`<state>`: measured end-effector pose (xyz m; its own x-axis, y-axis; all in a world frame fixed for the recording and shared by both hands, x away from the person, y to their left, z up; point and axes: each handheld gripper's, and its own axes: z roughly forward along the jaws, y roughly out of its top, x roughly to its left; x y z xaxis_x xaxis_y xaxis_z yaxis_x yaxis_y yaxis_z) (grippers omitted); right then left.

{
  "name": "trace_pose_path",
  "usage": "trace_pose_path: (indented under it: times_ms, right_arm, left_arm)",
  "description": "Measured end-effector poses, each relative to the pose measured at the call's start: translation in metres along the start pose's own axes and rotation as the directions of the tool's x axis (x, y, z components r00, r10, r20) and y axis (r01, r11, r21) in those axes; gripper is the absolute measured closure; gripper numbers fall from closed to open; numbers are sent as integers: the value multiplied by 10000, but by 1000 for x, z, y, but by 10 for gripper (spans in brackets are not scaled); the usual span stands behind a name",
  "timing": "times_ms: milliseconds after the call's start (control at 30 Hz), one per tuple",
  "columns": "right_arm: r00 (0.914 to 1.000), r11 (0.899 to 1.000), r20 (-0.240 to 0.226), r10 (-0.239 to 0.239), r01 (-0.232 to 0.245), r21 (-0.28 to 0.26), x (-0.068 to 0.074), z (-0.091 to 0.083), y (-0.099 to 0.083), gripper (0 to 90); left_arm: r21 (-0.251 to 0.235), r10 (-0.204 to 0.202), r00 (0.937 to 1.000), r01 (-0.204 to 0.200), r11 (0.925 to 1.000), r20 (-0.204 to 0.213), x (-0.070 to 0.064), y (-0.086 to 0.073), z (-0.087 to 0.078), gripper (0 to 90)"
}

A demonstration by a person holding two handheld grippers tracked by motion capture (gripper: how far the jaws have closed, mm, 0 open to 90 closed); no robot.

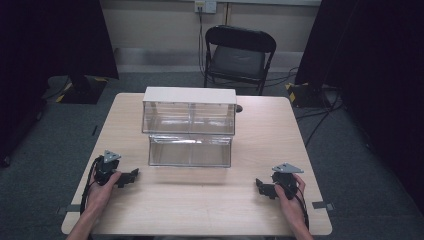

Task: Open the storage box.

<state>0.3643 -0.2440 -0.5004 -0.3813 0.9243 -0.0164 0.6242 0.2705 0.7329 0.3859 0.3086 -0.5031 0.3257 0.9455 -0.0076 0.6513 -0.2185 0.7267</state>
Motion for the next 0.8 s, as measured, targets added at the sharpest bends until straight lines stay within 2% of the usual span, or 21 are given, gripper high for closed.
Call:
trace_pose_path:
  times_ms: [267, 433, 567, 667, 733, 800]
  right_arm:
    - [10000, 10000, -2, 0, 0, 0, 0, 0, 0, 112]
    - [10000, 10000, -5, 1, -1, 1, 0, 0, 0, 111]
    - [10000, 10000, -4, 0, 0, 5, 0, 0, 0, 111]
    - [10000, 10000, -5, 1, -1, 1, 0, 0, 0, 112]
    - [10000, 10000, -4, 3, -3, 0, 0, 0, 0, 112]
    - [10000, 10000, -5, 0, 0, 0, 0, 0, 0, 112]
  left_arm:
    - [55, 26, 10000, -25, 10000, -62, 0, 0, -2, 78]
    - [50, 170, 9999, -170, 9998, 16, -2, 1, -5, 173]
    - [-128, 215, 9998, -215, 9997, -58, -4, 3, -8, 163]
    - [-318, 209, 9998, -207, 9993, 57, -6, 5, -12, 165]
    - [-545, 154, 9992, -134, 9984, 371, -9, 8, -16, 165]
    - [-627, 100, 9988, -70, 9980, 475, -11, 8, -18, 164]
